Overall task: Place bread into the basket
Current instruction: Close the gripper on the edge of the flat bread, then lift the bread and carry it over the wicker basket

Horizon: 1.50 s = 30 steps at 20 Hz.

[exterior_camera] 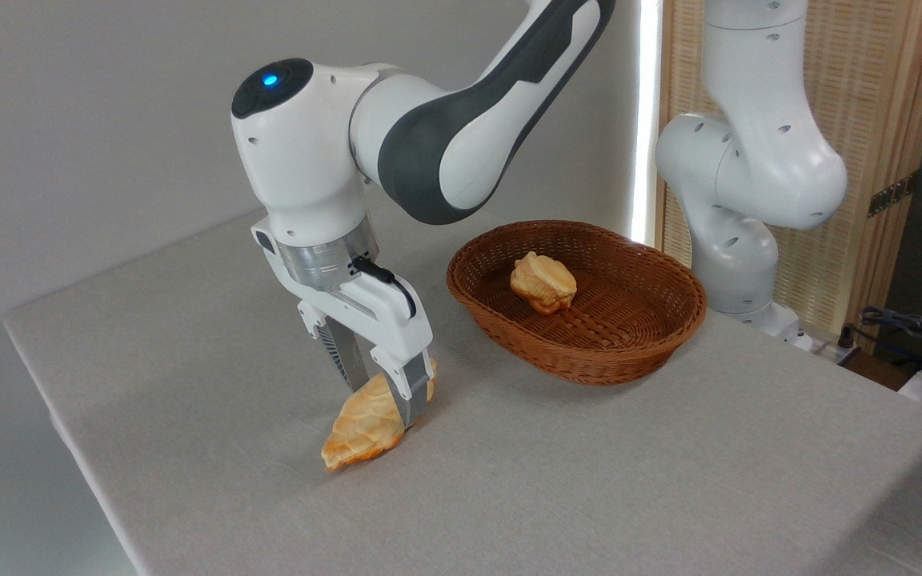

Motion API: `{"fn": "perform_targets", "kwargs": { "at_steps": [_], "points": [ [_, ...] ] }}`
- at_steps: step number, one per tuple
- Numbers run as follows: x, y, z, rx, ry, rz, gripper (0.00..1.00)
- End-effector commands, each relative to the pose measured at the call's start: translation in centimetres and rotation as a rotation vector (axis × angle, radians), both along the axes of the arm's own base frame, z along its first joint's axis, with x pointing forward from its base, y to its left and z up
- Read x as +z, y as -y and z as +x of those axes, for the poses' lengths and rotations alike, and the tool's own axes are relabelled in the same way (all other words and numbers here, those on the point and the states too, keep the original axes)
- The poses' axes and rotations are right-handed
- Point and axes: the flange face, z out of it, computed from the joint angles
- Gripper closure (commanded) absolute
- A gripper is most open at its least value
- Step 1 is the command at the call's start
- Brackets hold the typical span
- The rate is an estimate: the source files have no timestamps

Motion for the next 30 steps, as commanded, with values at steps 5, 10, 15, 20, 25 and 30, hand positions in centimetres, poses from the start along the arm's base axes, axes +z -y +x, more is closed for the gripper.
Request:
{"fn": "perform_targets", "kwargs": {
  "at_steps": [5, 10, 15, 20, 25, 30],
  "points": [
    [-0.2, 0.5, 0.5, 0.003, 0.032, -0.010, 0.51],
    [-0.3, 1.2, 0.5, -0.018, 0.041, -0.011, 0.57],
    [-0.1, 1.2, 0.6, -0.021, 0.044, -0.012, 0.57],
    [1.5, 1.2, 0.6, -0.018, 0.065, -0.014, 0.57],
    [6.8, 2.4, -0.6, -0.037, 0.156, -0.023, 0.56],
    [11.4, 3.4, -2.3, -0.074, 0.157, -0.023, 0.56]
  ]
}}
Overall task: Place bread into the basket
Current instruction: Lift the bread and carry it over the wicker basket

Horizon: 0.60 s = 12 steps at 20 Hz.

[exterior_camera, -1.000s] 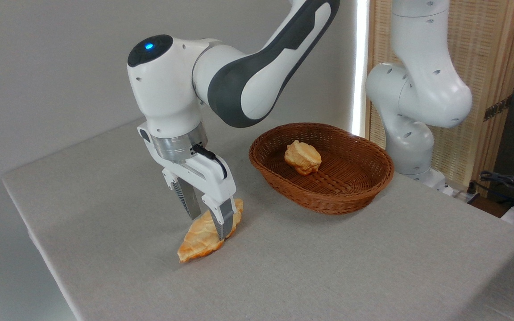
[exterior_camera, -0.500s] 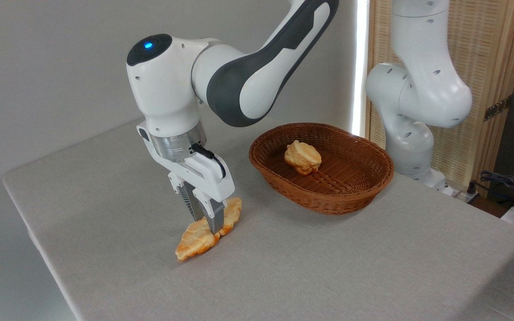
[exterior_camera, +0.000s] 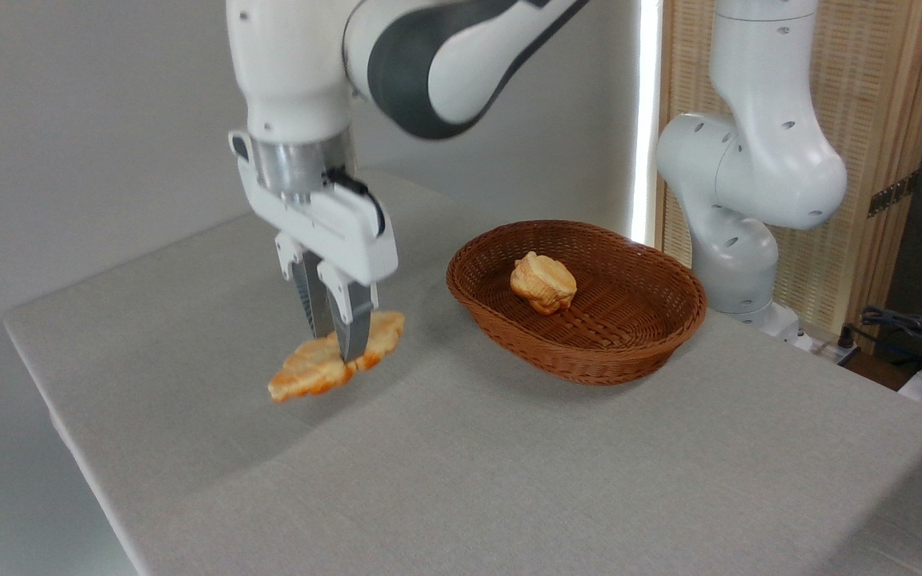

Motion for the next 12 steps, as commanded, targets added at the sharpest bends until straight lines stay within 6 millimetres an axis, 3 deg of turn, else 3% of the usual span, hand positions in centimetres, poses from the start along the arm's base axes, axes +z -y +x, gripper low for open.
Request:
{"fn": "perform_targets", "kwargs": {
  "at_steps": [1, 7, 12],
  "points": [
    [3.3, 0.9, -1.2, -0.029, -0.030, -0.003, 0.56],
    [5.9, 0.8, -2.0, -0.042, -0.040, 0.001, 0.55],
    [6.2, 0.7, -2.5, -0.051, -0.042, 0.005, 0.55]
  ]
}}
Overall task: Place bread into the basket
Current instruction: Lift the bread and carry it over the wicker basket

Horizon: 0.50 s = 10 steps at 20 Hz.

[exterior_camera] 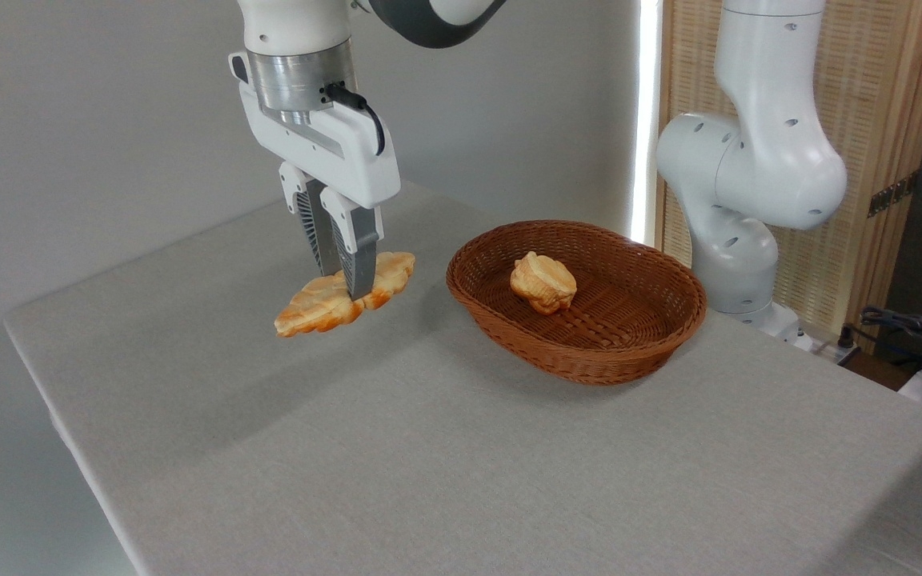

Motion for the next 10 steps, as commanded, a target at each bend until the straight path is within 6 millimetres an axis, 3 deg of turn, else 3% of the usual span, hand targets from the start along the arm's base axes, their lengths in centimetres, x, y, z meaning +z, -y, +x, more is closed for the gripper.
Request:
{"fn": "perform_targets", "kwargs": {
  "at_steps": [1, 5, 10],
  "points": [
    [1.3, -0.3, -1.2, -0.028, -0.006, -0.002, 0.55],
    [2.6, -1.6, -4.9, -0.106, -0.007, 0.007, 0.53],
    [1.6, -2.3, -9.3, -0.164, -0.027, 0.020, 0.52]
  ]
}}
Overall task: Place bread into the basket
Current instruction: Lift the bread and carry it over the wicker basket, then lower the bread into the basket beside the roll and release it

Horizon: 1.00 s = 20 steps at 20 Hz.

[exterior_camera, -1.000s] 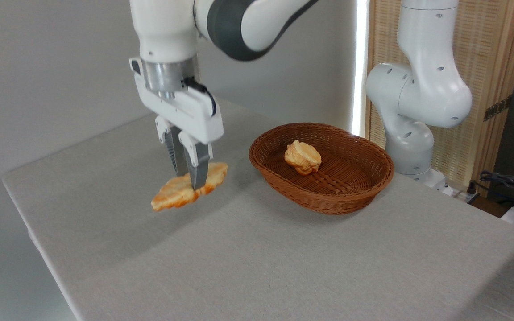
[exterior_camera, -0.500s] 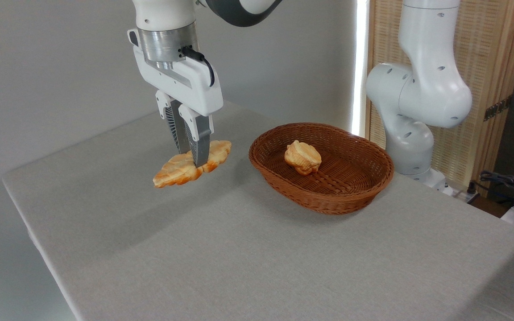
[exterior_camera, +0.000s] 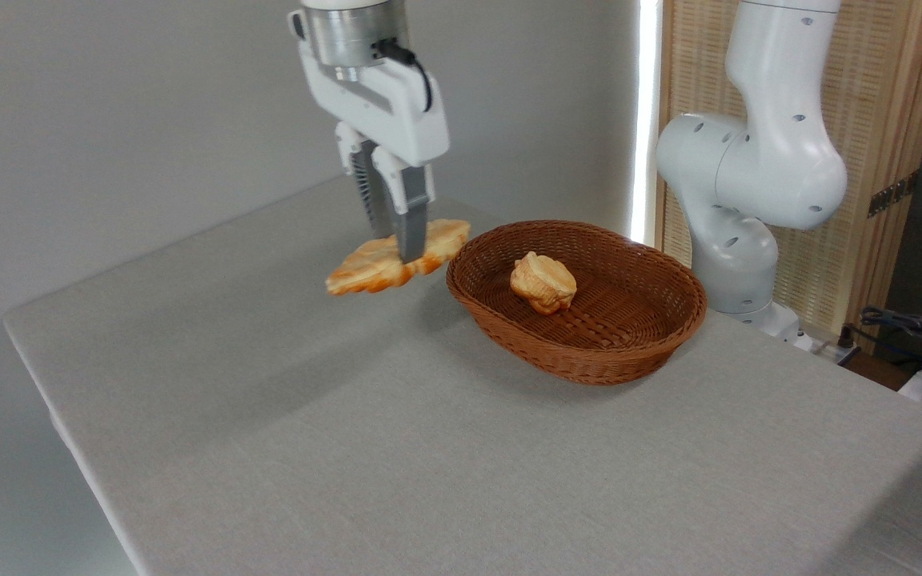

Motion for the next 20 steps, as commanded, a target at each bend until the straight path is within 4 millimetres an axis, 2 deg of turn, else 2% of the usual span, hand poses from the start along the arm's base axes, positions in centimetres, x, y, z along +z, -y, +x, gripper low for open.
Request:
{"fn": "perform_targets", "kwargs": {
  "at_steps": [1, 7, 10, 12, 15, 16, 17, 19, 20],
  "points": [
    [-1.0, -0.9, -3.9, -0.054, -0.022, 0.004, 0.52],
    [-2.6, -1.7, -7.3, -0.159, -0.083, 0.014, 0.52],
    [-4.3, -1.9, -9.0, -0.166, -0.131, 0.019, 0.51],
    [-5.2, -2.0, -9.5, -0.166, -0.168, 0.021, 0.48],
    [-7.0, -2.0, -10.0, -0.169, -0.211, 0.024, 0.32],
    [-7.5, -2.0, -10.1, -0.167, -0.220, 0.024, 0.16],
    [-7.8, -2.0, -10.1, -0.168, -0.226, 0.025, 0.09],
    [-8.2, -2.0, -9.9, -0.168, -0.235, 0.025, 0.01],
    [-8.3, -2.0, -9.8, -0.167, -0.237, 0.025, 0.00]
  ]
}}
